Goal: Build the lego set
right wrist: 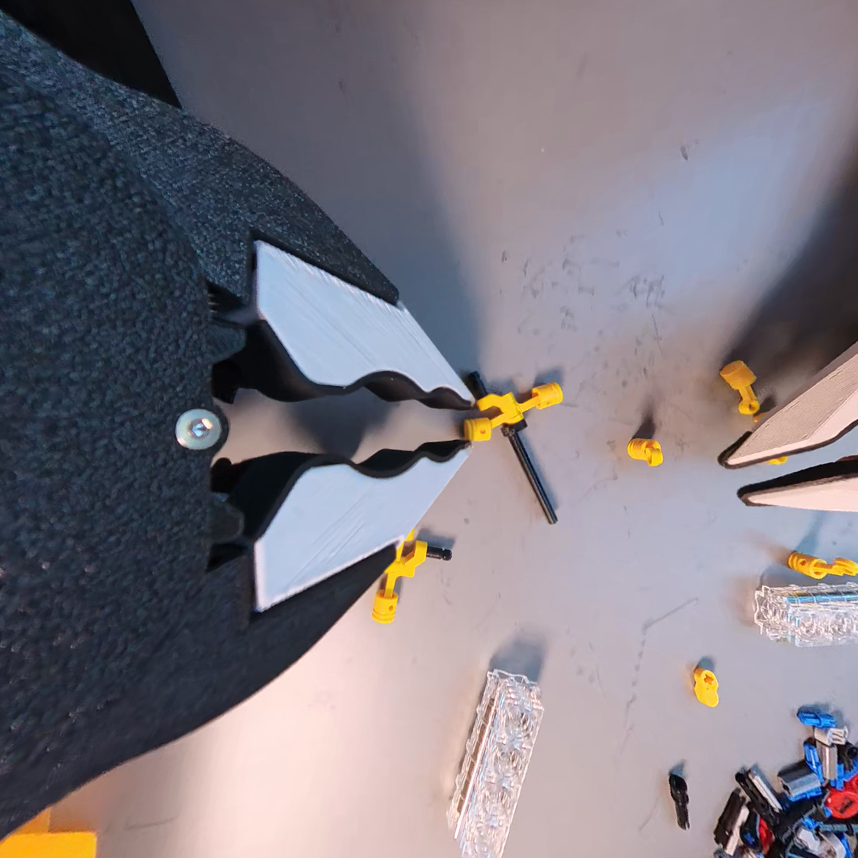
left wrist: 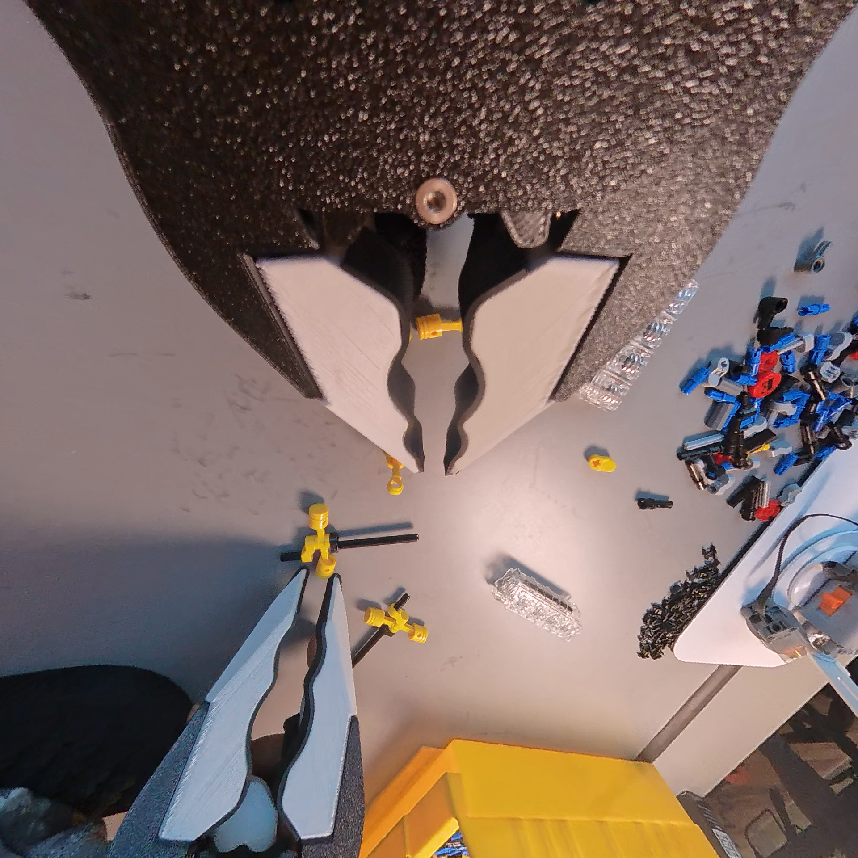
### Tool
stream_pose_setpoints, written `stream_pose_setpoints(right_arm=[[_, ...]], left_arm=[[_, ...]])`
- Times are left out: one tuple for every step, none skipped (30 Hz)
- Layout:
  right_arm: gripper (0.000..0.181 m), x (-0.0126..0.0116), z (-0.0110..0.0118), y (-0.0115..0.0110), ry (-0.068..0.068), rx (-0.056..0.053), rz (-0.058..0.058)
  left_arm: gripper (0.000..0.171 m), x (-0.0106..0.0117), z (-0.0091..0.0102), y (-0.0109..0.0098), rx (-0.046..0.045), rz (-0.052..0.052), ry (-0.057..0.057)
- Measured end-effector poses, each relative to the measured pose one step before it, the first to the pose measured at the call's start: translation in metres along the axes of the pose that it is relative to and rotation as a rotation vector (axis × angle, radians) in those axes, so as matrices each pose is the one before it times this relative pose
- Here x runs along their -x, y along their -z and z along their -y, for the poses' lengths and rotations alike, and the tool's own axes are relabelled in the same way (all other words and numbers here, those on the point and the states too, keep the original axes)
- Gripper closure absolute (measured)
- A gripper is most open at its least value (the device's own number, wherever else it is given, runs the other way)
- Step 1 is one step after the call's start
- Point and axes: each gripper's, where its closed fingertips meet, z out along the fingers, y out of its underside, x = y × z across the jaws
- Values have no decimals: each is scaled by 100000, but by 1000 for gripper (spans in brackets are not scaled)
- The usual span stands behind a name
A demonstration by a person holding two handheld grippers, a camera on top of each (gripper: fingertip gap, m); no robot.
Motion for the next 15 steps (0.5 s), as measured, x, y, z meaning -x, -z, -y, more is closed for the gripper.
stream_pose_setpoints(right_arm=[[171, 81, -135, -155, -50, 1065, 270], [172, 27, 43, -87, 112, 59, -64], [172, 170, 102, 7, -184, -247, 994], [172, 169, 29, 7, -163, -80, 996], [172, 27, 7, 45, 192, -263, 65], [172, 0, 23, 103, 9, -413, 128], [171, -6, 64, 169, -123, -882, 204], [170, -142, 153, 214, -136, -1428, -497], [164, -211, 184, 194, -247, -1482, -902], [158, -145, 132, 133, -309, -939, -569], [155, -30, 78, 32, 108, -386, -129], [153, 108, 16, -86, 665, 129, 248], [151, 151, -8, -209, 818, 561, 317], [150, 144, -27, -282, 732, 1055, 172], [150, 62, -79, -321, 872, 1521, -360]], left_arm=[[163, -163, 86, -3, -404, -783, 130], [163, -161, 45, -18, -221, -782, -146], [163, -166, 13, -29, 13, -637, -325], [163, -138, -38, -43, 235, -529, -359], [163, -163, -63, -43, 293, -540, -369], [163, -175, -51, -35, 258, -627, -448], [163, -185, -63, -25, 218, -656, -513], [163, -141, -43, -15, 146, -495, -483], [163, -80, -28, 1, 65, -211, -363], [163, -47, -16, -11, 74, -160, -179], [163, -40, -20, 0, 82, -281, -7], [163, -36, -8, -10, 12, -268, 66], [163, -19, -16, -16, 10, -149, 42], [163, -12, -25, -15, 112, -99, -58], [163, -18, -39, -11, 162, -40, -174]])
